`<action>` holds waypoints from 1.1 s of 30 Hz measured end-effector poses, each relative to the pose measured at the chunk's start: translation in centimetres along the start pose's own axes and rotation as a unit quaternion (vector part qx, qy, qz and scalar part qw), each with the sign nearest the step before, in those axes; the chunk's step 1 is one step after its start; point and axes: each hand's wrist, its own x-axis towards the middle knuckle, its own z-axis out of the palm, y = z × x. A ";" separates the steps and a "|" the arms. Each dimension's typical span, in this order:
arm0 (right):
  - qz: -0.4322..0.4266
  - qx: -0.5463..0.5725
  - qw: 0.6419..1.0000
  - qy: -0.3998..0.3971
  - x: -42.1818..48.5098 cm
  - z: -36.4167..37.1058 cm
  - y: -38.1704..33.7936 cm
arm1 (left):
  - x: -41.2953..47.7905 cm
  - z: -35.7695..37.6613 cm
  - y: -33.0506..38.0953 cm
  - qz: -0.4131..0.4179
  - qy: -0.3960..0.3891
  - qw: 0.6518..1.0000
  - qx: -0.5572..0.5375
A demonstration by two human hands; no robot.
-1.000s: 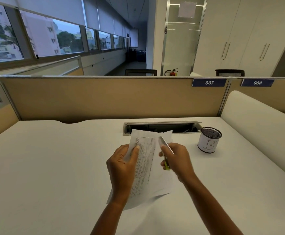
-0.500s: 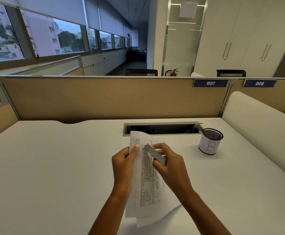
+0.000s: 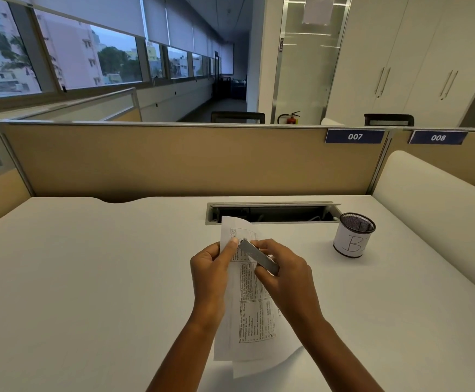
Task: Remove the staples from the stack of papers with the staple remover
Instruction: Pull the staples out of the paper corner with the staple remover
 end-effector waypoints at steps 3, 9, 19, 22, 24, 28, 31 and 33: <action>-0.022 -0.020 1.000 -0.005 0.1 0.0 0.0 | 0.1 0.1 0.1 0.006 0.007 1.000 0.004; -0.069 -0.047 0.997 -0.001 0.4 -0.3 0.3 | 0.4 0.4 0.0 -0.002 0.005 1.000 -0.009; -0.162 -0.110 0.981 0.003 0.8 -0.2 1.0 | 1.0 0.9 -0.4 -0.025 0.019 0.999 -0.007; -0.188 -0.135 0.973 0.009 0.9 -0.2 0.9 | 1.1 0.8 -0.3 -0.036 0.020 0.999 -0.011; -0.205 -0.154 0.967 0.011 1.1 -0.3 1.0 | 1.2 0.8 -0.2 -0.045 0.020 0.999 -0.017; -0.267 -0.203 0.942 0.026 1.3 -0.4 1.4 | 1.2 1.0 0.3 -0.061 0.013 0.997 -0.037; -0.312 -0.229 0.922 0.005 0.4 0.3 1.9 | 1.5 1.2 1.3 -0.033 0.007 0.999 -0.029; -0.311 -0.227 0.923 -0.013 -0.5 0.9 2.4 | 2.0 1.3 2.2 -0.012 -0.007 0.999 -0.033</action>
